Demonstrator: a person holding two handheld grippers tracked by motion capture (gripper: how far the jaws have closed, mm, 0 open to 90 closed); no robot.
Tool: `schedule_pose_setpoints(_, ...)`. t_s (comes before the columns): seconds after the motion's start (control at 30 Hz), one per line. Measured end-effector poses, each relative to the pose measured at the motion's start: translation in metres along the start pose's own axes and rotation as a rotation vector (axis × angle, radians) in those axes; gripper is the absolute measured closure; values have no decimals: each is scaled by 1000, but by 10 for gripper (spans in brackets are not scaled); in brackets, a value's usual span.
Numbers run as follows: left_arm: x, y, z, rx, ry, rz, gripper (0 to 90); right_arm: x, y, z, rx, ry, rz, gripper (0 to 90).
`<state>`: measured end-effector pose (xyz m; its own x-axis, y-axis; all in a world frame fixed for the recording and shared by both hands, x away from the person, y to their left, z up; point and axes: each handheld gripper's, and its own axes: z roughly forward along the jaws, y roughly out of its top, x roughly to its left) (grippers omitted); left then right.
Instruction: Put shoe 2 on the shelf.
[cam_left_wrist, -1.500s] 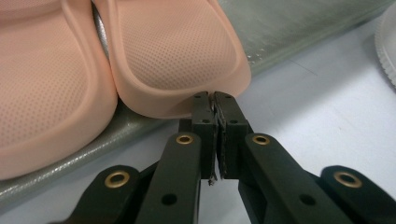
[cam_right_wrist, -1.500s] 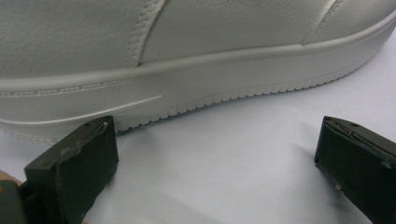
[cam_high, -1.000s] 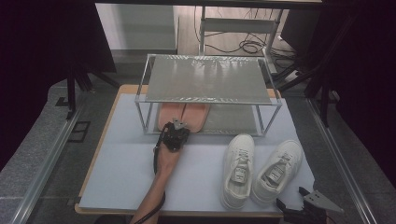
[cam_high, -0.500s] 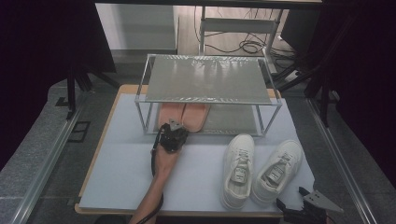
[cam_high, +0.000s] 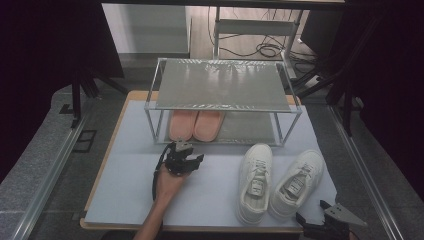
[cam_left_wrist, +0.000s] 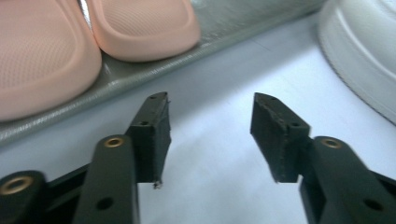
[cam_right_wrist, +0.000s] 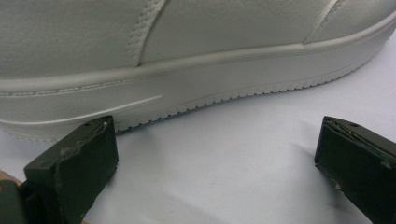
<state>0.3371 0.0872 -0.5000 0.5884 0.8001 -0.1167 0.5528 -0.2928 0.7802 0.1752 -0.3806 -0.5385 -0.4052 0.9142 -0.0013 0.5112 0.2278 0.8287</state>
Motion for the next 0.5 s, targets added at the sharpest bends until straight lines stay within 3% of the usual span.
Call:
schedule_pose_setpoints(0.27, -5, -15, -25, 10, -5, 14, 276, -1, 1, -1, 10, 7, -3, 0)
schedule_pose_setpoints(0.5, -6, -32, -41, 32, -14, 25, 185, -1, 1, -1, 13, 9, -2, 0)
